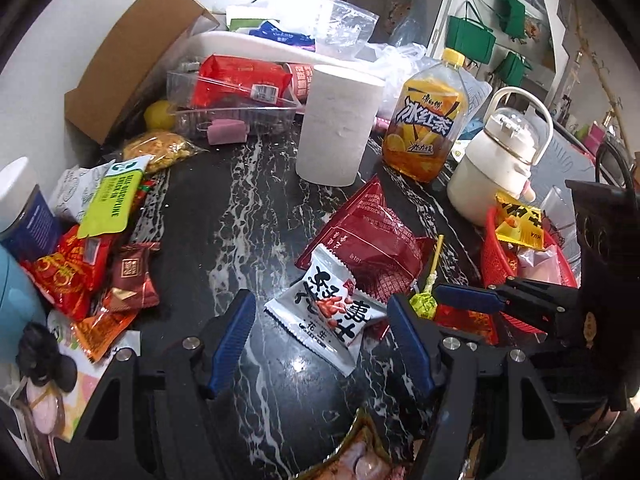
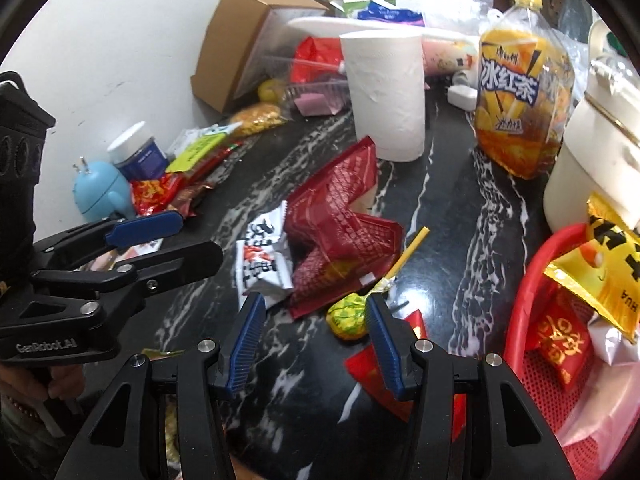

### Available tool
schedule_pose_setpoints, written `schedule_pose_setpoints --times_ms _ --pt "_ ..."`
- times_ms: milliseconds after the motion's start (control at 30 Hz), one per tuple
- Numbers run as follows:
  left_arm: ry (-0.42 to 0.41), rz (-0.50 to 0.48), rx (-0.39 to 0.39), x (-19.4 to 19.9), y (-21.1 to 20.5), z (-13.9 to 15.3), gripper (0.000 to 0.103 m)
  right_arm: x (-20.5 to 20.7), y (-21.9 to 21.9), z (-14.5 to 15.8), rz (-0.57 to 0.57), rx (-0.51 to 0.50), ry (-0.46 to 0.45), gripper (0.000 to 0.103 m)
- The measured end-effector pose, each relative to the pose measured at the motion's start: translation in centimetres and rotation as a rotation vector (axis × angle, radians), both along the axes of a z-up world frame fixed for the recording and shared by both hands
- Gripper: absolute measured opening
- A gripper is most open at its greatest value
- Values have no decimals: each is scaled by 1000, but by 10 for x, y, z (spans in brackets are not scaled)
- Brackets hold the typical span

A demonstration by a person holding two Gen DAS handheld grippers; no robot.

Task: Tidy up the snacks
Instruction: 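Grasp the white peanut packet with left gripper while right grasps the green lollipop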

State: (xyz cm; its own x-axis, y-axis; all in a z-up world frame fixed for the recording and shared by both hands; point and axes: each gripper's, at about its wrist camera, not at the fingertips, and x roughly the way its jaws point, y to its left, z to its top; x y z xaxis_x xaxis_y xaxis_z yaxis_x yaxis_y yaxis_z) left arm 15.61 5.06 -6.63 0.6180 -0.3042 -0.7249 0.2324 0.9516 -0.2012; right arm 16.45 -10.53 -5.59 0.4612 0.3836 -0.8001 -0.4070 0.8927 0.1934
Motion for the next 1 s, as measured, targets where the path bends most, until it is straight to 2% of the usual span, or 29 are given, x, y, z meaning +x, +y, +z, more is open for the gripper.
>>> schedule_pose_setpoints --times_ms 200,333,433,600,700,833,1000 --pt "26 11 -19 15 -10 -4 67 4 5 -8 5 -41 5 51" --pt "35 8 53 22 -20 -10 67 5 7 -14 12 -51 22 50" --pt "50 41 102 27 -22 -18 67 5 9 -16 16 -57 19 49" --pt "82 34 82 30 -18 -25 67 5 9 -18 16 -59 10 38" --pt "102 47 111 32 -17 -29 67 4 6 -17 20 -43 8 27" --pt "151 57 124 33 -14 -39 67 3 7 -16 26 -50 -1 27" --pt "134 58 172 30 -10 -43 67 2 6 -15 27 -47 1 27"
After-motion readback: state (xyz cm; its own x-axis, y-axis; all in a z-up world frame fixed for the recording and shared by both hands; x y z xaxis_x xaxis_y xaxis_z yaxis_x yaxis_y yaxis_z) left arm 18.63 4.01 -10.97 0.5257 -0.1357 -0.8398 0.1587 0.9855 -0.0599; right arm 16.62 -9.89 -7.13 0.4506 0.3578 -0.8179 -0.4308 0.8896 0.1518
